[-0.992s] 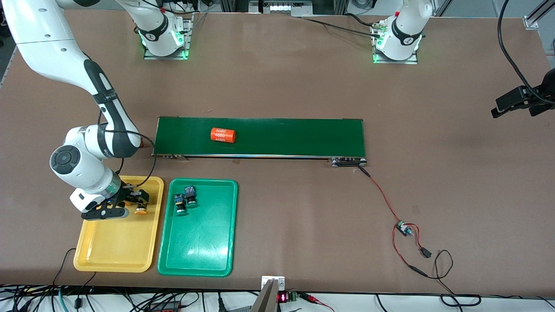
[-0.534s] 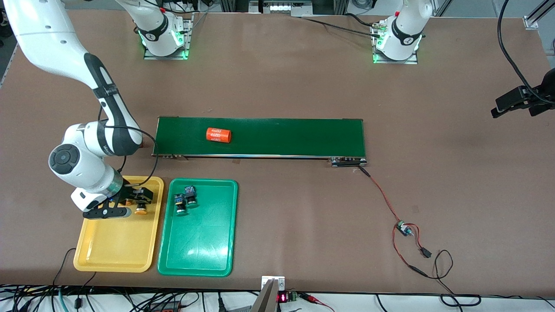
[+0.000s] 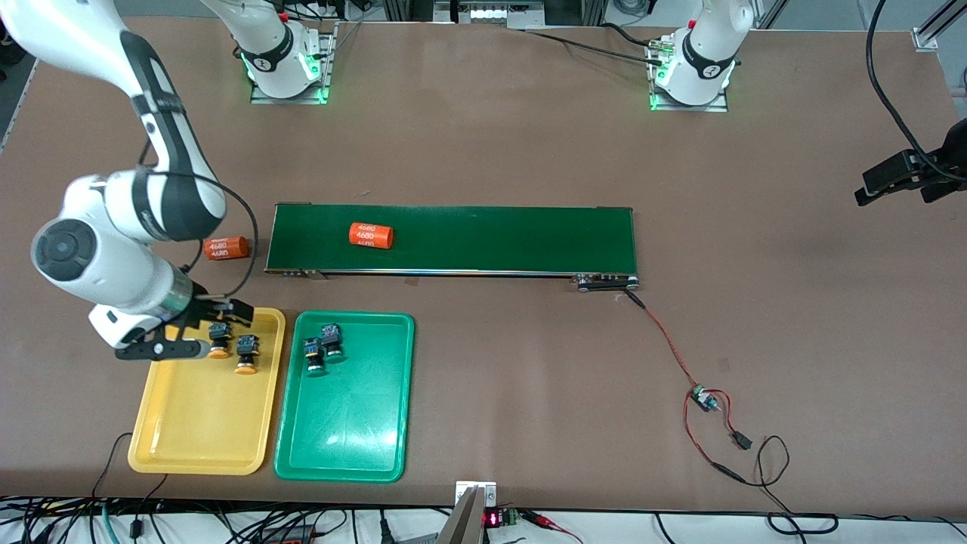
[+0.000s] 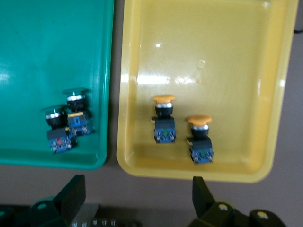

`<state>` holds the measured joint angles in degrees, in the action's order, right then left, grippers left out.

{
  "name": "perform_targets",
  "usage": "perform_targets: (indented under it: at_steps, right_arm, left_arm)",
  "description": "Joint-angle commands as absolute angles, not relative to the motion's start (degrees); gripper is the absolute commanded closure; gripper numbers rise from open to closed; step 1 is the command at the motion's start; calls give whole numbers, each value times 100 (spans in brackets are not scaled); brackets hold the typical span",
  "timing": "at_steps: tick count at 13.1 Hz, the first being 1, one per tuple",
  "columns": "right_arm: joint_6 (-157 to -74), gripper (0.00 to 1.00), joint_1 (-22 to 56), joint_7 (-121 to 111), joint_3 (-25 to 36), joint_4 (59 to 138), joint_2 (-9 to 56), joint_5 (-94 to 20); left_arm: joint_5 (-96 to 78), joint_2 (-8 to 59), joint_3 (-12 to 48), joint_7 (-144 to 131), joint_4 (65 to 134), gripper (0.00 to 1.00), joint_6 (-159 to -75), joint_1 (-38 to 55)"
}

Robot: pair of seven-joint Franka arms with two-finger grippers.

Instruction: Sort buttons by color to trays

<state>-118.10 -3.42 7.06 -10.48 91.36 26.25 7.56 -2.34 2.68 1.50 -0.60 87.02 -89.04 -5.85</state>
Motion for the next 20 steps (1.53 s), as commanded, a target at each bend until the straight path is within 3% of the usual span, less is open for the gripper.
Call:
perform_targets:
  at_steps: [1, 7, 13, 20]
  right_arm:
    - [-11112, 0, -352, 800, -1055, 9263, 2024, 624]
    - [-9846, 0, -501, 782, -1055, 9527, 644, 467]
    - [-9939, 0, -598, 747, -1046, 10703, -763, 483]
    - [-9747, 0, -606, 739, -1055, 10433, -554, 369]
  left_arm:
    - [-141, 272, 184, 53, 8640, 0, -8877, -580]
    - [-132, 272, 185, 53, 8622, 0, -8886, -571]
    - [-123, 281, 185, 53, 8622, 0, -8886, -571]
    - [-123, 290, 185, 53, 8622, 0, -8974, -571]
